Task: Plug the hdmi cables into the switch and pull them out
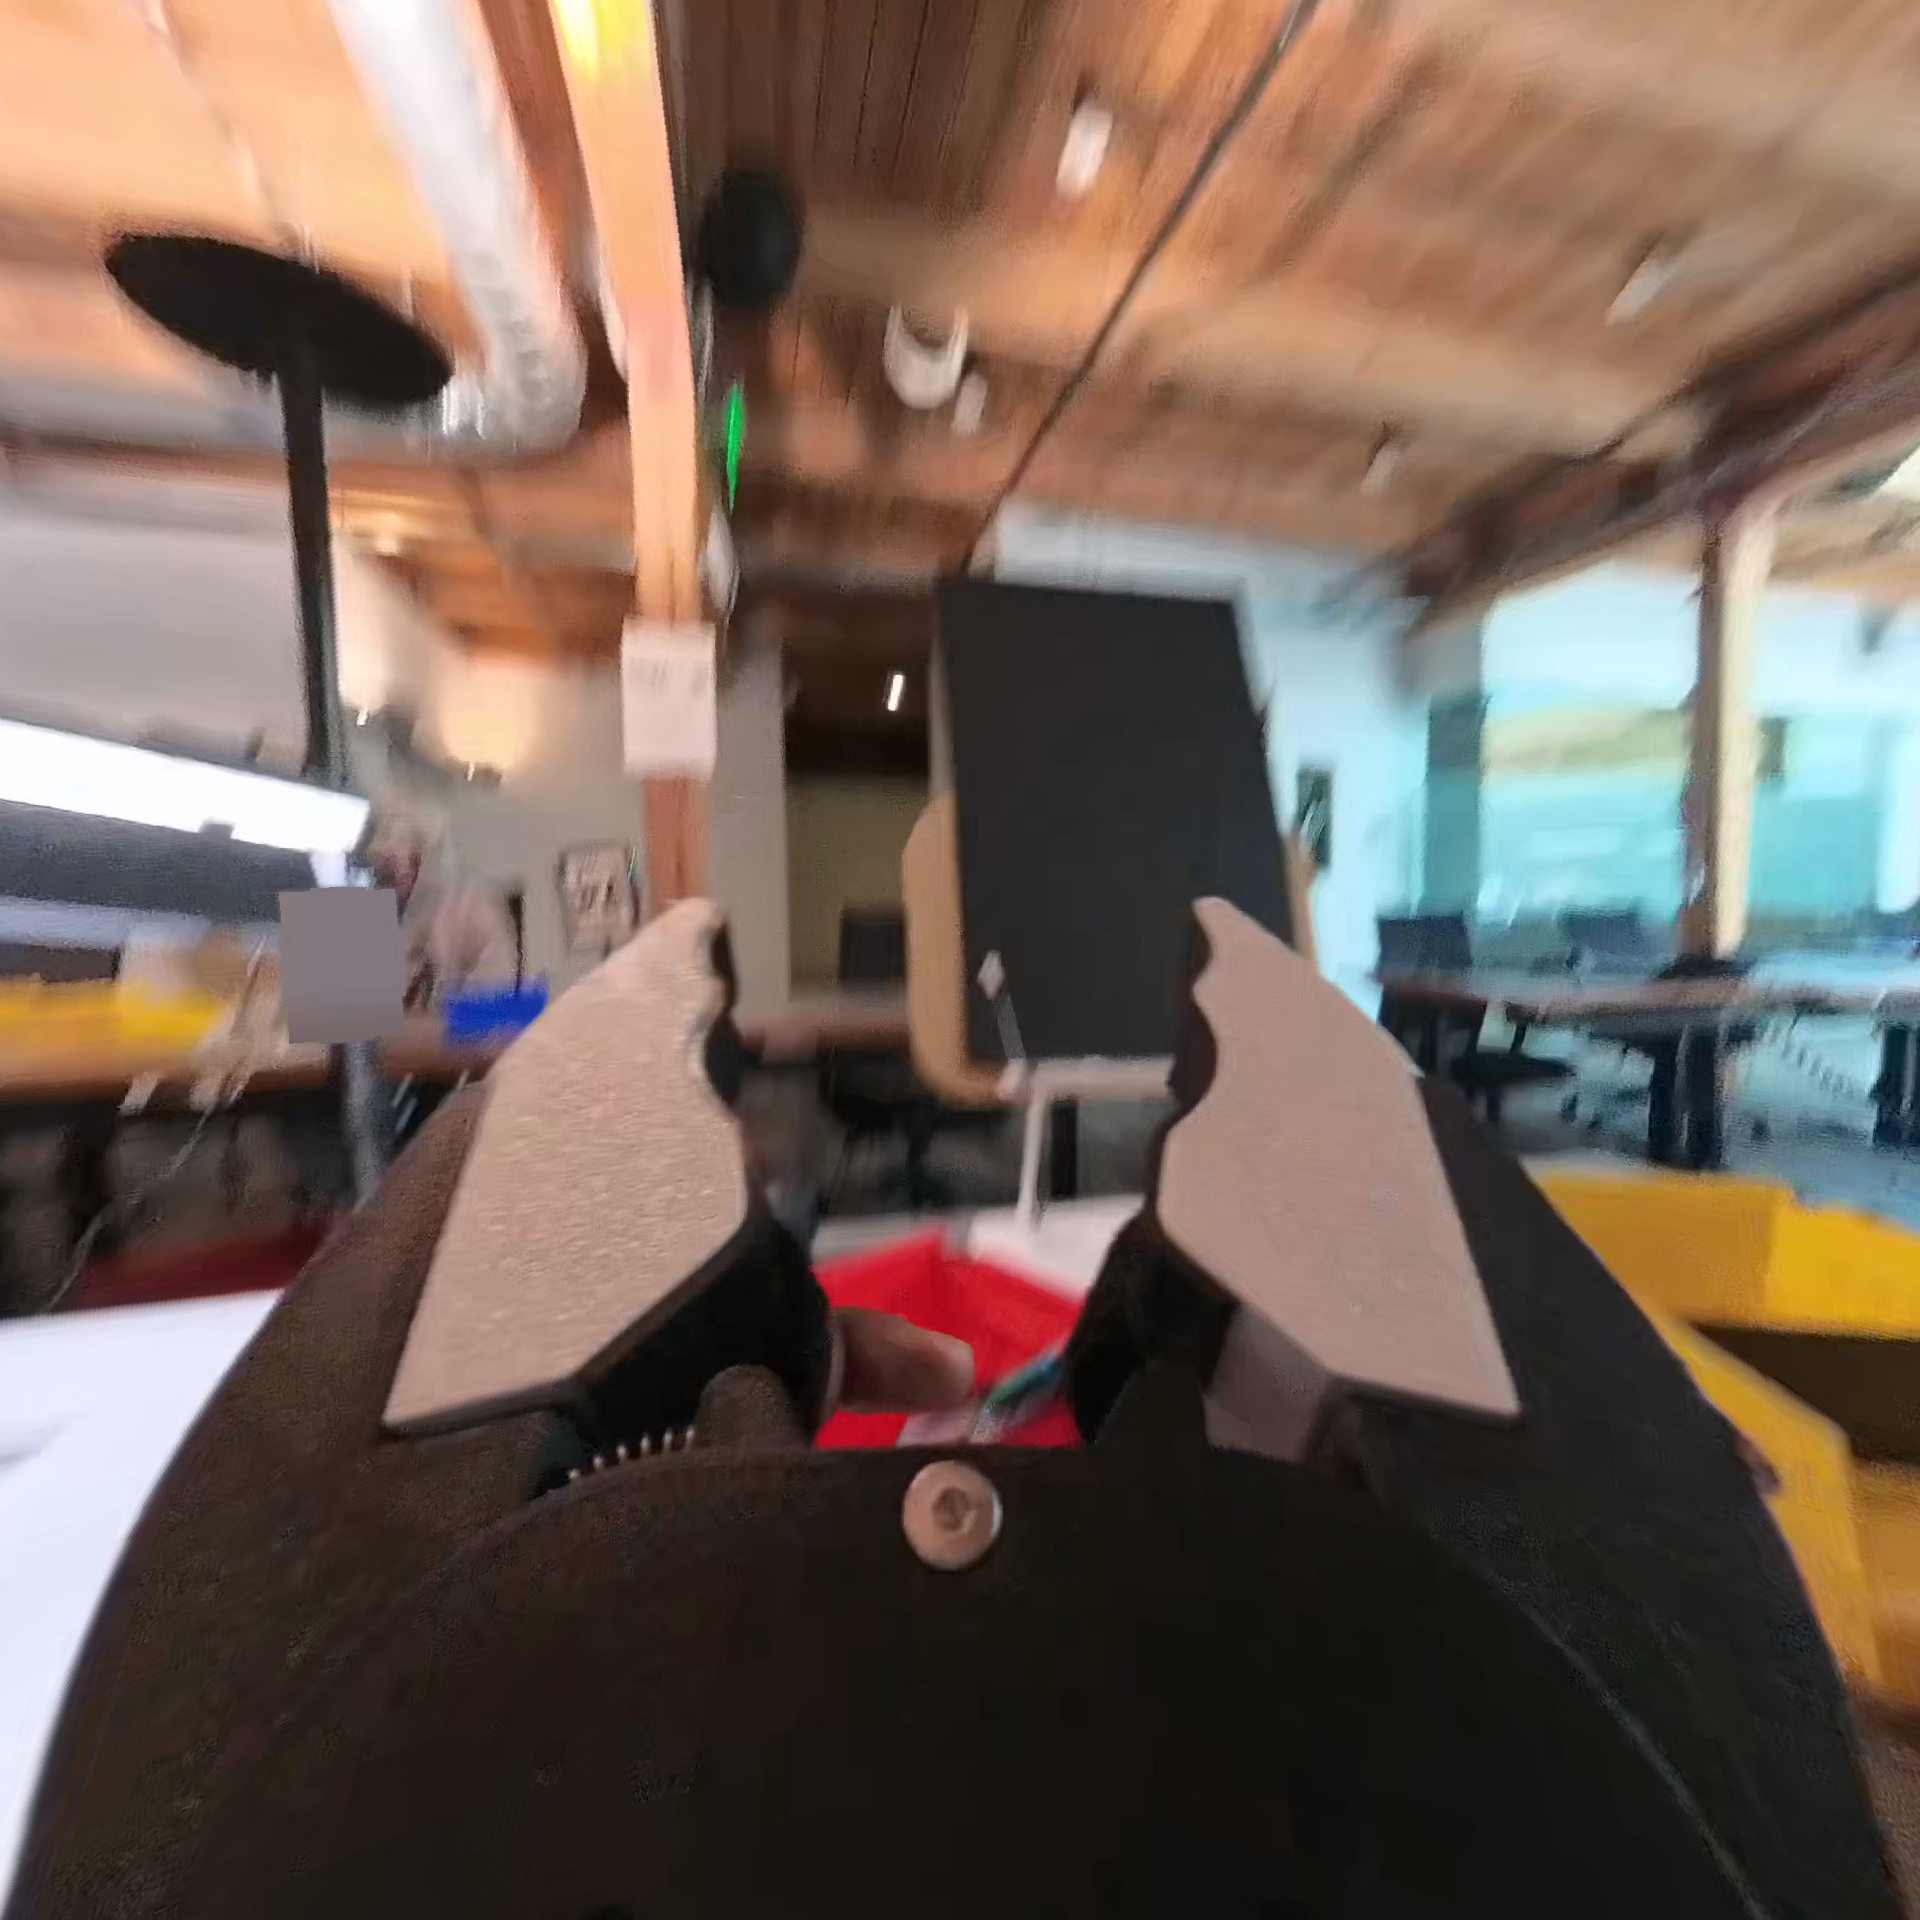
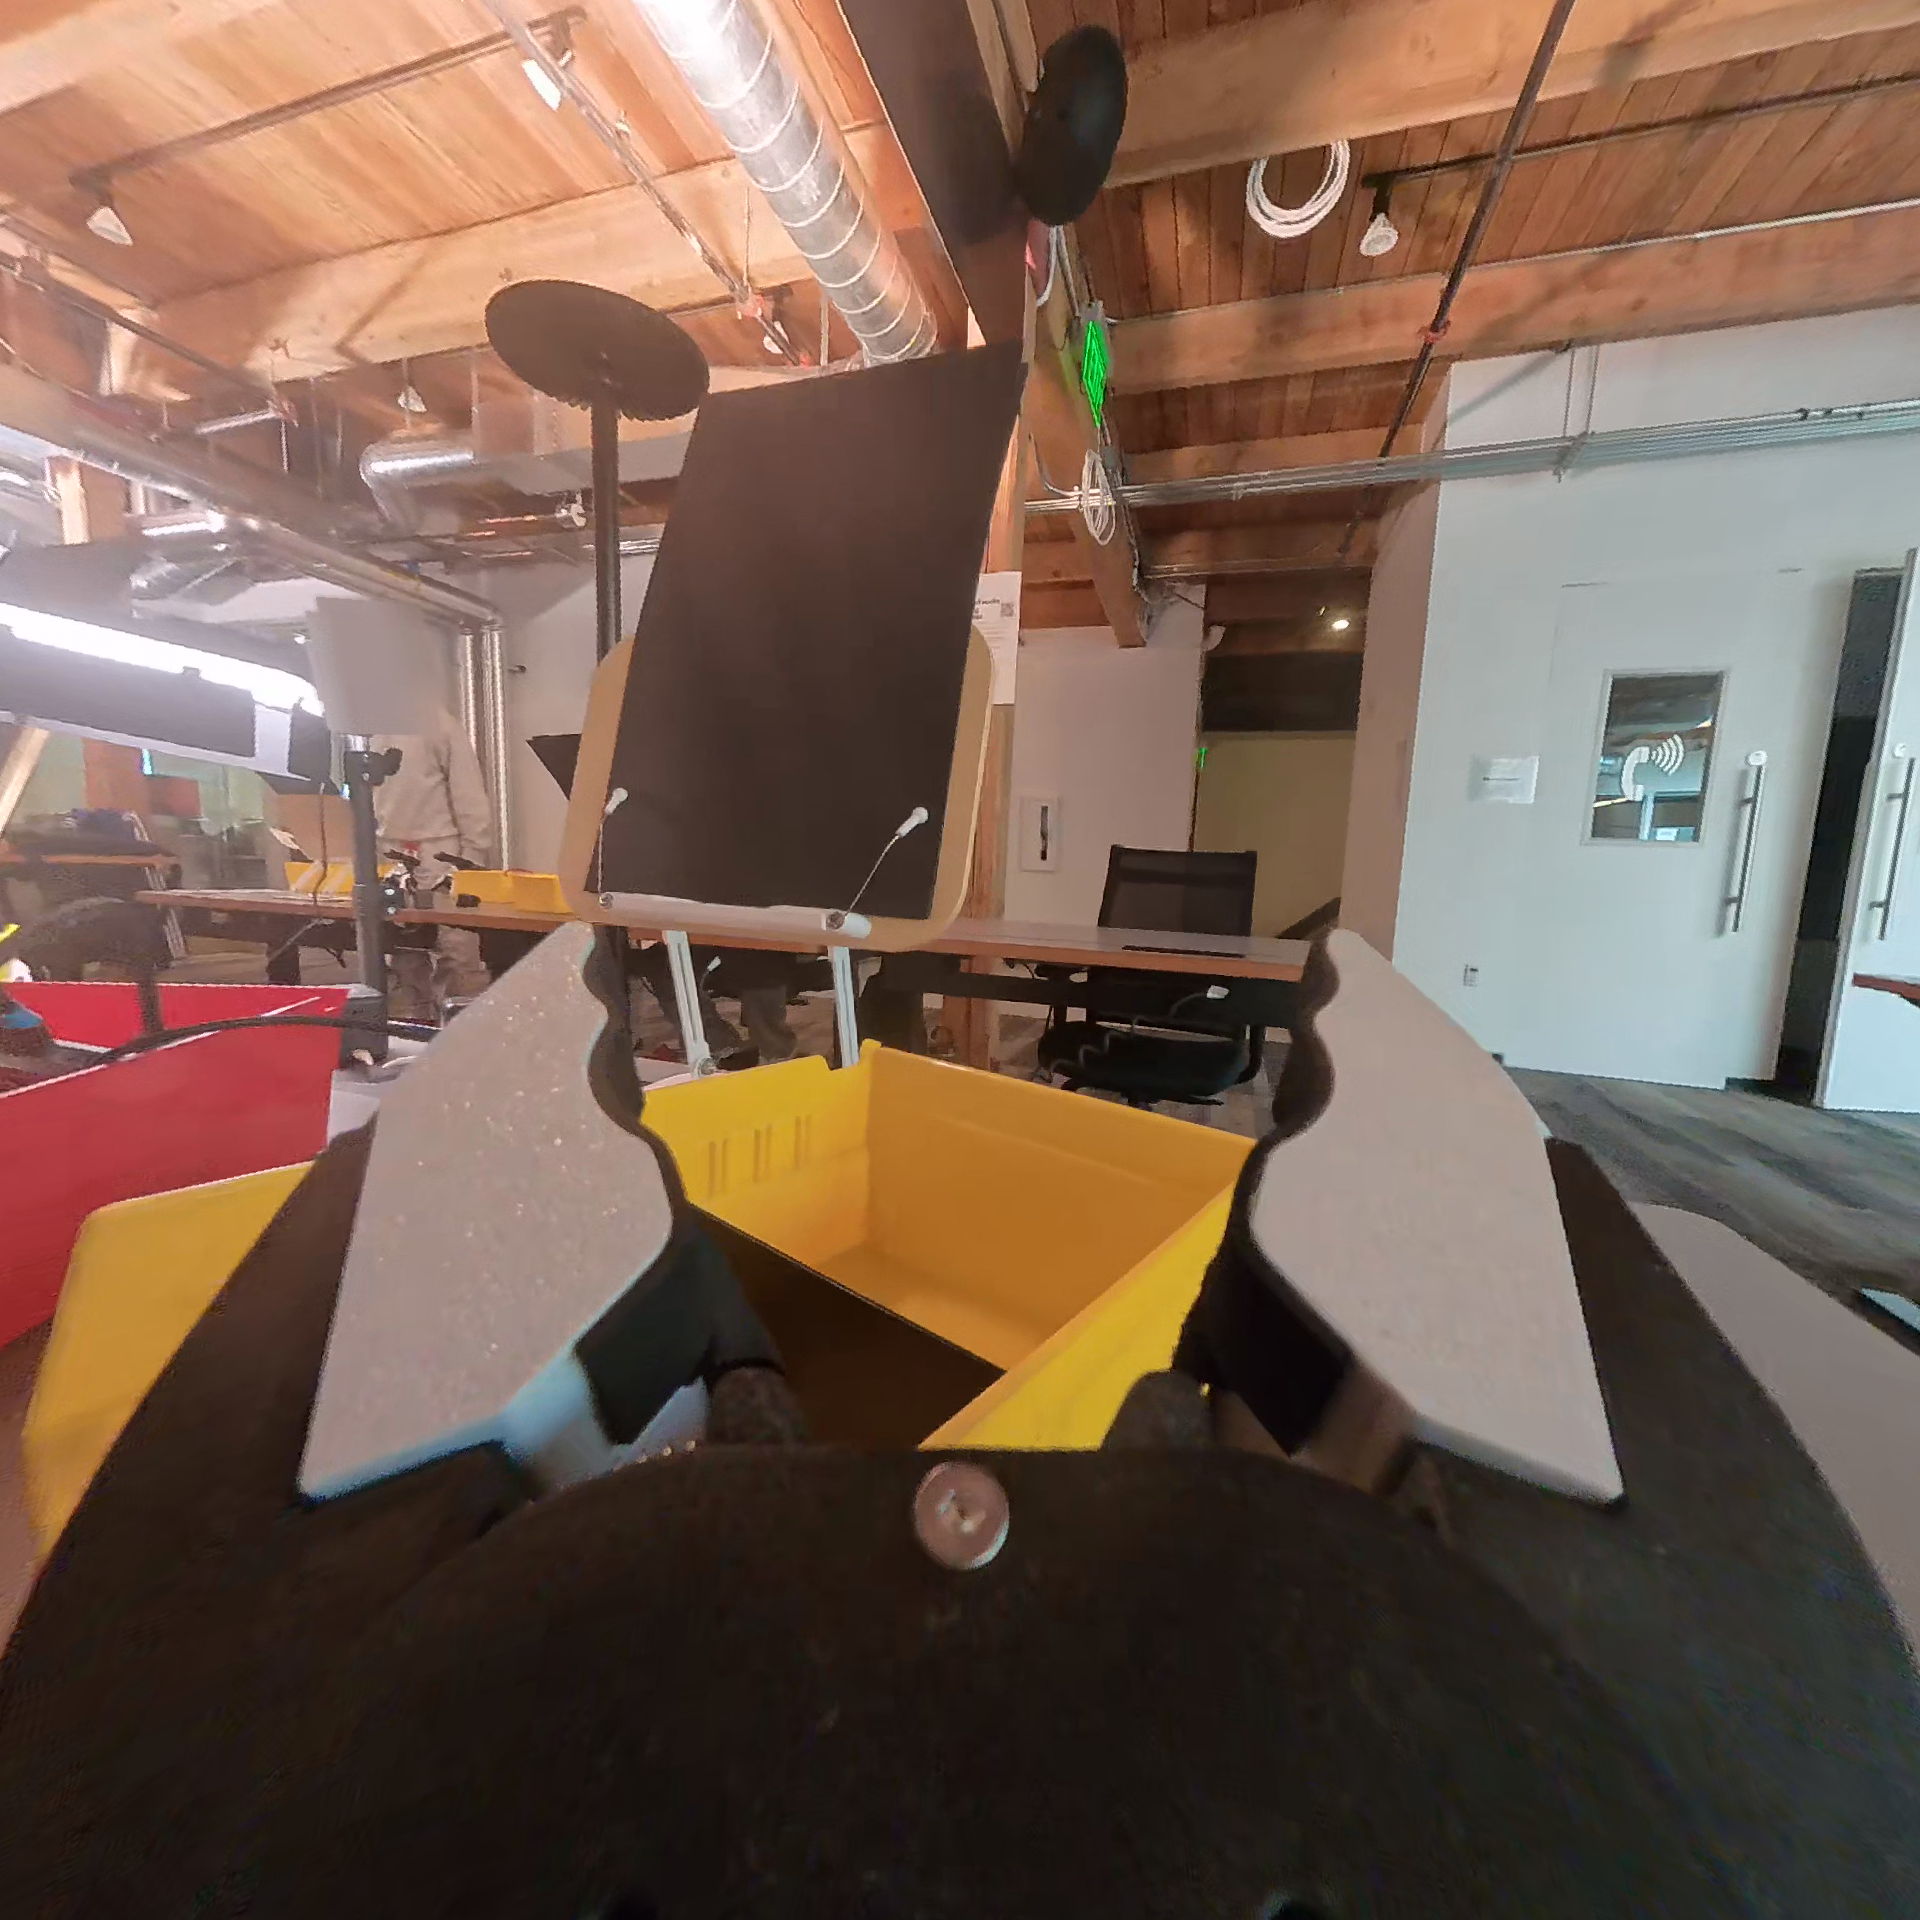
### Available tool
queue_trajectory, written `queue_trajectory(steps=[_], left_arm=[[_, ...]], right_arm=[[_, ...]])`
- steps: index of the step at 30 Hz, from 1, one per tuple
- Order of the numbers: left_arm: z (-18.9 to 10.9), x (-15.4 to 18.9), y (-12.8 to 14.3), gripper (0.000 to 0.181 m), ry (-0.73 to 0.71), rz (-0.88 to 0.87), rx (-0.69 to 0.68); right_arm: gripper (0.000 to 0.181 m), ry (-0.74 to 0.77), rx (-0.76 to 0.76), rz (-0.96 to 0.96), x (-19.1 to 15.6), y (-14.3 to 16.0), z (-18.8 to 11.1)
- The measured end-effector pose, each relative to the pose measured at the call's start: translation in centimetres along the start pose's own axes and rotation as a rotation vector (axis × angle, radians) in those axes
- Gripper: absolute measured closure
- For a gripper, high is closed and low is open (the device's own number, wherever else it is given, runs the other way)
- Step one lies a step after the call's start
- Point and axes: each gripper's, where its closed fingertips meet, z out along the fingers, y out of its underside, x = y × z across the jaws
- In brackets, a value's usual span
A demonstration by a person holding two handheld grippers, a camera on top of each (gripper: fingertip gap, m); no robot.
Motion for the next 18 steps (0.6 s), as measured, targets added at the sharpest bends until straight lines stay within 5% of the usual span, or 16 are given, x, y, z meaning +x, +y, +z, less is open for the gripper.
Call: queue_trajectory(steps=[6, 11, 14, 16, 18], left_arm=[[-3.8, -7.2, 6.5, 0.087, -0.149, -0.093, -0.440], [-5.2, -5.0, 16.2, 0.089, -0.047, -0.109, -0.946], [-6.9, -3.9, 20.1, 0.112, 0.015, -0.001, -1.177], [-6.5, -4.0, 19.5, 0.151, 0.013, 0.031, -1.153], [-6.4, -5.2, 18.8, 0.162, -0.046, 0.111, -1.133]], right_arm=[[0.072, 0.013, -0.277, 0.005, 1.6, 4.3, -0.1], [0.107, -0.155, -0.605, 0.321, -0.5, 7.8, -1.9], [0.117, -0.220, -0.807, 0.492, -1.1, 10.1, -3.6], [0.123, -0.219, -0.874, 0.522, -1.1, 10.8, -4.1], [0.131, -0.203, -0.888, 0.463, -0.8, 10.7, -4.3]])
